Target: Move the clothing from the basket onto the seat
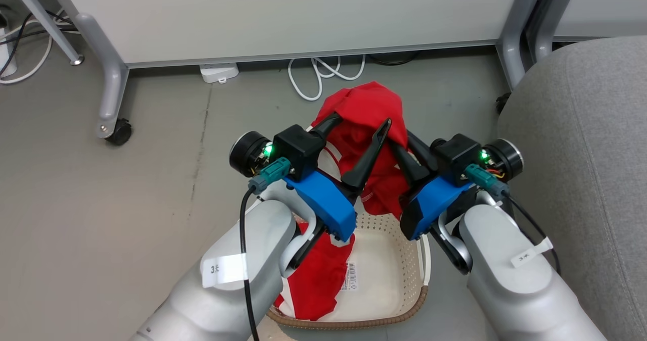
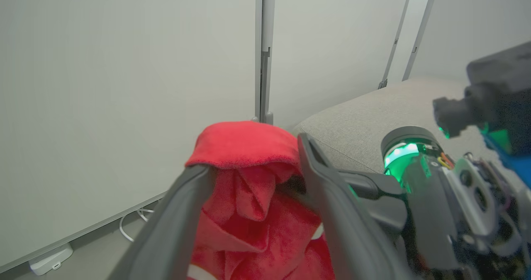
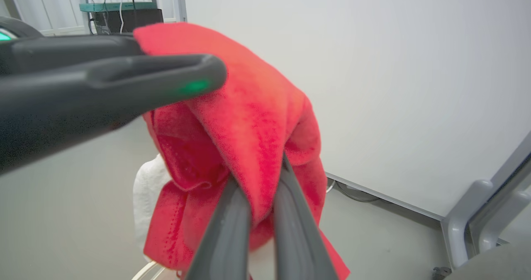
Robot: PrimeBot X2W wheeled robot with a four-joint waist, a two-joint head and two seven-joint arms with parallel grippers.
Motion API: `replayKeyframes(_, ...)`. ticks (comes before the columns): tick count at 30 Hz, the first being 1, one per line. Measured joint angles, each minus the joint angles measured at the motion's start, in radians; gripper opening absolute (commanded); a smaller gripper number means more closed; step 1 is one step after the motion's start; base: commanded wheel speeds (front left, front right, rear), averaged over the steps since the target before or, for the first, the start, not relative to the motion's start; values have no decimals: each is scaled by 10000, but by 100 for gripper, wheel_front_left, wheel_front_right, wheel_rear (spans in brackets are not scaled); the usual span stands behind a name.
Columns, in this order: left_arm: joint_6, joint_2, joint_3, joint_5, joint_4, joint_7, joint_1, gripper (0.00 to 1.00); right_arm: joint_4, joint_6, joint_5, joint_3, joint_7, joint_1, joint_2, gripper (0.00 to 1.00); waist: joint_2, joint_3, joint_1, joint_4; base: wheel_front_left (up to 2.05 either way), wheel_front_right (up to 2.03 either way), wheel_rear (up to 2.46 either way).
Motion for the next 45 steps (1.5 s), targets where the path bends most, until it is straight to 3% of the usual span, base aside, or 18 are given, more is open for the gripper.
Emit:
replayKeyframes(13, 362, 719, 506, 775, -828, 0, 708, 100, -775, 0, -35, -1057, 0, 94, 2, 0, 0, 150, 0, -927, 0, 0, 0)
replayKeyframes(27, 522, 1231, 813, 1425, -1645, -2, 1188, 100, -2541, 0, 107, -1522, 0, 818, -4, 0, 0, 296, 0, -2986, 0, 0, 0)
replayKeyframes(36, 433, 1258, 719, 1714, -1908, -2, 1257, 100, -3685, 0, -184, -2209, 2, 1593, -8, 0, 0, 403, 0, -4198, 0, 0, 0)
replayKeyframes(45, 270, 1103, 353, 1873, -1868, -2, 1297, 100, -4642, 0, -454, -3083, 2, 2875, -4, 0, 0, 356, 0, -4984, 0, 0, 0)
